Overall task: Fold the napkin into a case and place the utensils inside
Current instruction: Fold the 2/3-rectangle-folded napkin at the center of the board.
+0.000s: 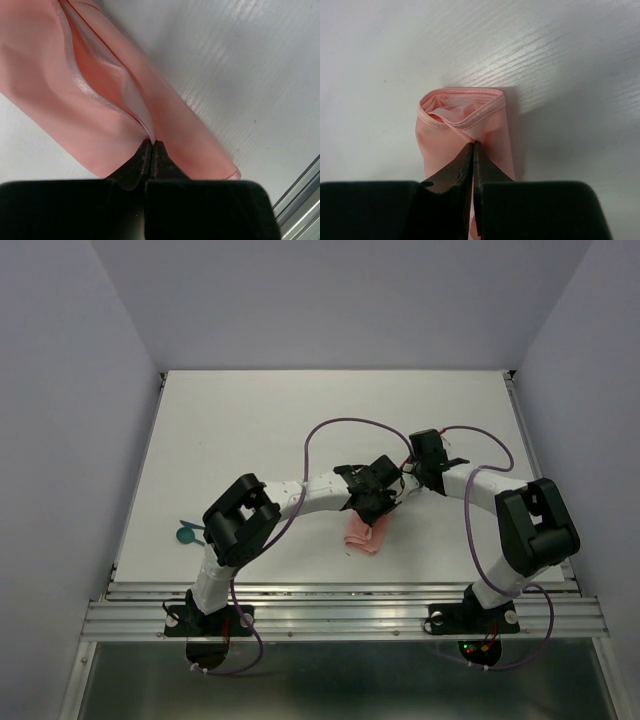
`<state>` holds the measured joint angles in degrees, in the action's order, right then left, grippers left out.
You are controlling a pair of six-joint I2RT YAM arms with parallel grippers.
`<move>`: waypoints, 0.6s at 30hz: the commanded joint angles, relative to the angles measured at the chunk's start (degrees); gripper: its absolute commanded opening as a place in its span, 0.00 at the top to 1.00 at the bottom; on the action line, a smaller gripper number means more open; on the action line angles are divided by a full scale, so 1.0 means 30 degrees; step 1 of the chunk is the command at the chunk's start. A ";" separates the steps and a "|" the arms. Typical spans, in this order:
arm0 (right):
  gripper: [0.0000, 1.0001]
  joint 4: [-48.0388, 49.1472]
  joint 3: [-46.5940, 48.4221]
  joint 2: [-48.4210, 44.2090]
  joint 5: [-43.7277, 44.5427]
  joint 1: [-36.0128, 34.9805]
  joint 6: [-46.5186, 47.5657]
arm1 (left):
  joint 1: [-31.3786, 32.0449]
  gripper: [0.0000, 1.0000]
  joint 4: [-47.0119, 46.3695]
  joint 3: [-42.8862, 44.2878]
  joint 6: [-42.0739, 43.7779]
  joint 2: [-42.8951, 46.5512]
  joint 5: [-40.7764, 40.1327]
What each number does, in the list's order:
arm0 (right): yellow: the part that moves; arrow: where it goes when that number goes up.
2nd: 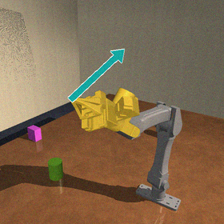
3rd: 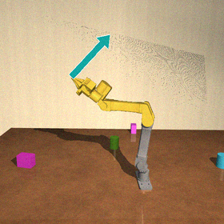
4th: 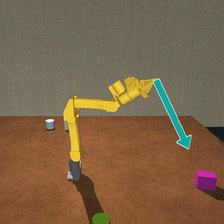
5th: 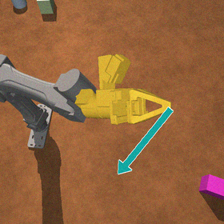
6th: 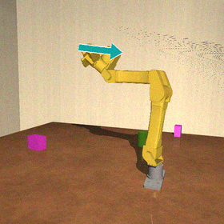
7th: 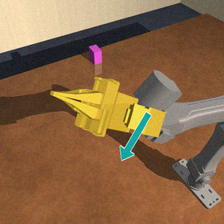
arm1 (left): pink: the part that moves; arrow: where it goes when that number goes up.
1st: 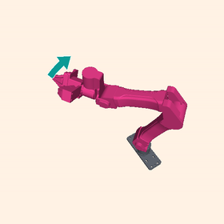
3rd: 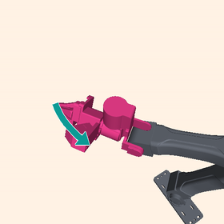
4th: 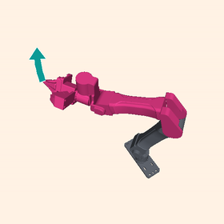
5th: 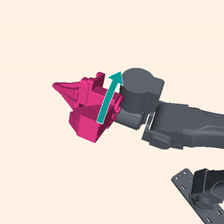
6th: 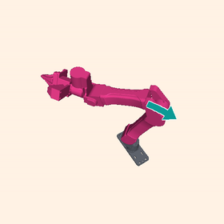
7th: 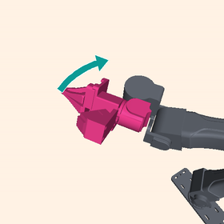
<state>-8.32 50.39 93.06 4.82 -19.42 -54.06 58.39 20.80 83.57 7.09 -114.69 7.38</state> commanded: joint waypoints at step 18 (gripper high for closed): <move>0.69 0.0019 -0.0478 -0.2335 0.0649 -0.0031 0.0706 | -0.0245 1.00 -0.1161 0.0005 -0.0020 0.0351 0.1203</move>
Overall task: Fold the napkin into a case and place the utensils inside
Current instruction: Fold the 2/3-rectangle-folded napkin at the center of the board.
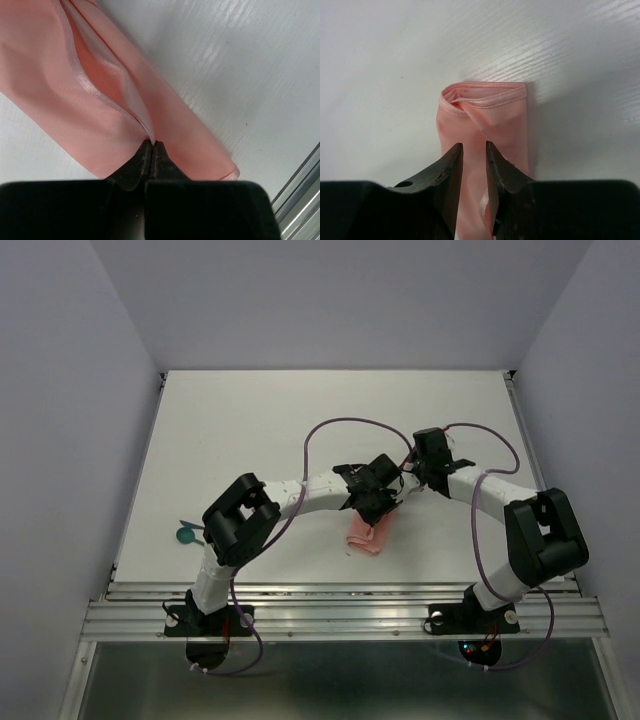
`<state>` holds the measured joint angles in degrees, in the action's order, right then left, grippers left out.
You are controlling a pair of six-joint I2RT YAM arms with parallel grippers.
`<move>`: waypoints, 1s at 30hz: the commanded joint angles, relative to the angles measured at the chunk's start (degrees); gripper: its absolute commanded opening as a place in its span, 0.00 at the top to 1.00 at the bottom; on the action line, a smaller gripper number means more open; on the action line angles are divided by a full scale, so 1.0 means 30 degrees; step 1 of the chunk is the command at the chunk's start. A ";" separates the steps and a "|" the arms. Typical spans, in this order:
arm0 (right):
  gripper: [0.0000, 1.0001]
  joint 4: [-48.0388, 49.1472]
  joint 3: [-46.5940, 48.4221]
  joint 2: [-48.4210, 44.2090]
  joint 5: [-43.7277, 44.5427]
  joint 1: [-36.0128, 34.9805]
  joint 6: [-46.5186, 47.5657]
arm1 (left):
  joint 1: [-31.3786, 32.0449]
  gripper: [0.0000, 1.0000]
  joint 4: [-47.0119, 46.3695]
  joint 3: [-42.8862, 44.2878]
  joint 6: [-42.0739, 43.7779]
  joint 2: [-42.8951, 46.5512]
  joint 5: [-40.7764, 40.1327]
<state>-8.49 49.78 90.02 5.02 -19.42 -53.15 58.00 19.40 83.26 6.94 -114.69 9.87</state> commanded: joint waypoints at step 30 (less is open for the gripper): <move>0.25 0.0546 -0.4552 -0.4635 -0.2873 0.1049 0.0518 | -0.0172 1.00 -0.0753 0.0107 0.0500 0.0585 0.1252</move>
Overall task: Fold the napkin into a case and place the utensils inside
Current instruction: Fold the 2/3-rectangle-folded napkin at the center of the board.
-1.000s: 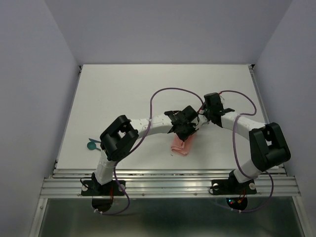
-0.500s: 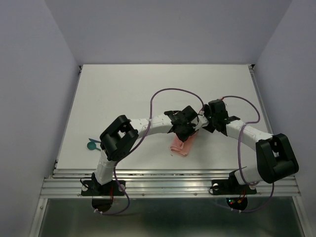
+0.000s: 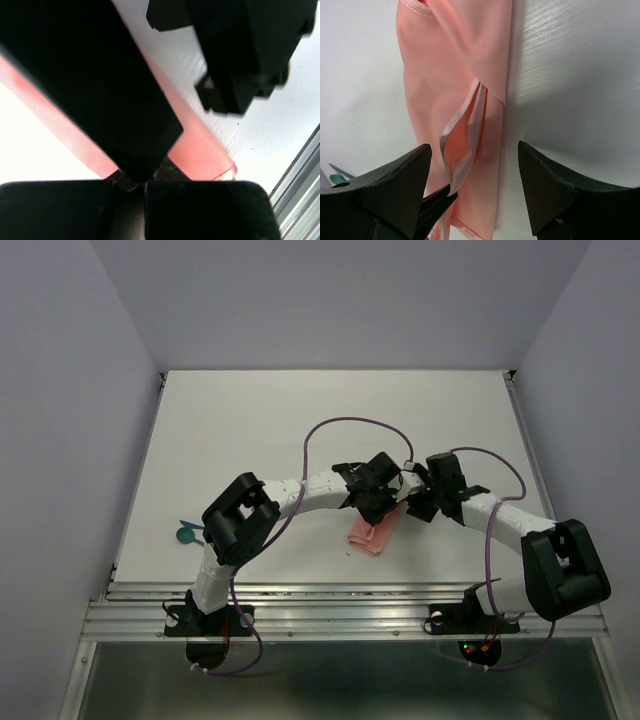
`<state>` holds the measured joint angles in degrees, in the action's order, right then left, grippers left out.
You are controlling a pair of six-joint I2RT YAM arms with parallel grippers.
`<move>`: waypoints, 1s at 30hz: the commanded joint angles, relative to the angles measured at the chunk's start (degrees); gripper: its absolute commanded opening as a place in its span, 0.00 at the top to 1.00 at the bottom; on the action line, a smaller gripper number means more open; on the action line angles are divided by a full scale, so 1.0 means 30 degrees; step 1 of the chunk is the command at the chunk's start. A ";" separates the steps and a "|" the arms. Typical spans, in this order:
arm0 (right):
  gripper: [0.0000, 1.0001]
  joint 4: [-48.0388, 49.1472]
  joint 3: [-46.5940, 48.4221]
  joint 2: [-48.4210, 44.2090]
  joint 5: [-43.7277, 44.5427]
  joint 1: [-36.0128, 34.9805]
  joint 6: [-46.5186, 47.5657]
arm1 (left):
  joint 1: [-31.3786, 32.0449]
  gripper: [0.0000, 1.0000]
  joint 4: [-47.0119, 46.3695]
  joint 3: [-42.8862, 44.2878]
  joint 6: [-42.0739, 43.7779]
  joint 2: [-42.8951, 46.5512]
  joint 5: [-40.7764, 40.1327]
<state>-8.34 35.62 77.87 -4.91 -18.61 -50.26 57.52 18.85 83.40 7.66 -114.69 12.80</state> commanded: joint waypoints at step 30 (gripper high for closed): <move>0.38 0.5562 -0.4869 -0.1171 -0.4342 0.0903 -0.0795 | -0.0071 1.00 -0.0571 0.0853 -0.0034 0.0263 0.1329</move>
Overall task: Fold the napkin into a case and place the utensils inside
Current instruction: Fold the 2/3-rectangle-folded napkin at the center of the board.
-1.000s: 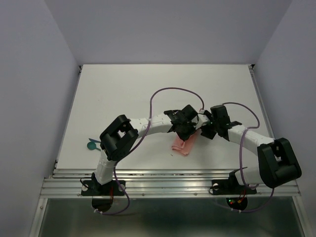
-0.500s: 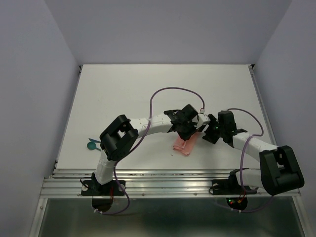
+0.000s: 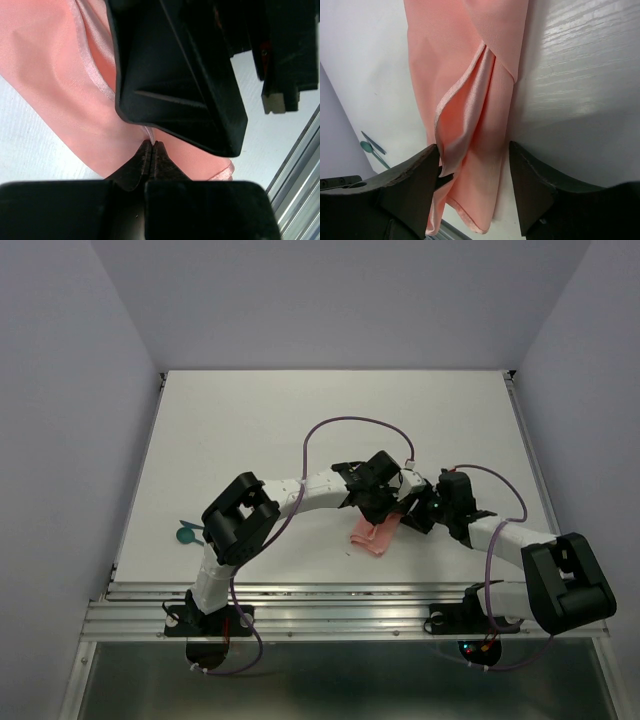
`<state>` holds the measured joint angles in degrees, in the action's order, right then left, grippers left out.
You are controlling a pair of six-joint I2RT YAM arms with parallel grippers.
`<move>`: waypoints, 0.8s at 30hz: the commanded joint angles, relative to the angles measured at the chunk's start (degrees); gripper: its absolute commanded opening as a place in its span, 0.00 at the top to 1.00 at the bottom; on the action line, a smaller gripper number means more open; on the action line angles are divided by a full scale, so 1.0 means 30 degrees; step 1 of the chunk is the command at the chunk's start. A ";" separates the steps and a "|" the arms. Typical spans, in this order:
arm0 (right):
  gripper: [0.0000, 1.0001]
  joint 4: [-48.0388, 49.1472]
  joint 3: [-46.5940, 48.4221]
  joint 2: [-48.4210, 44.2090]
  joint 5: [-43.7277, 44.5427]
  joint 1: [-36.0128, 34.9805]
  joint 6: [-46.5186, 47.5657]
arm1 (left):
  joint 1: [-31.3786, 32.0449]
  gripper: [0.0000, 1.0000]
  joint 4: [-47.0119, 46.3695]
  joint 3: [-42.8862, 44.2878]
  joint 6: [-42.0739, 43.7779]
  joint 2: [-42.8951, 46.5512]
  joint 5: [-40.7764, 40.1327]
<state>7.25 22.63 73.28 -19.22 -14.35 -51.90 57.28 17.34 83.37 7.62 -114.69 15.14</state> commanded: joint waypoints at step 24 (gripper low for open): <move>0.73 0.0544 -0.0220 0.0653 0.1662 -0.1574 -0.1304 | 0.0039 1.00 0.0870 0.1917 -0.0663 -0.0324 0.0990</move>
<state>10.11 21.91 75.29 -16.34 -18.52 -55.72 57.30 19.42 86.41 6.55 -116.51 17.39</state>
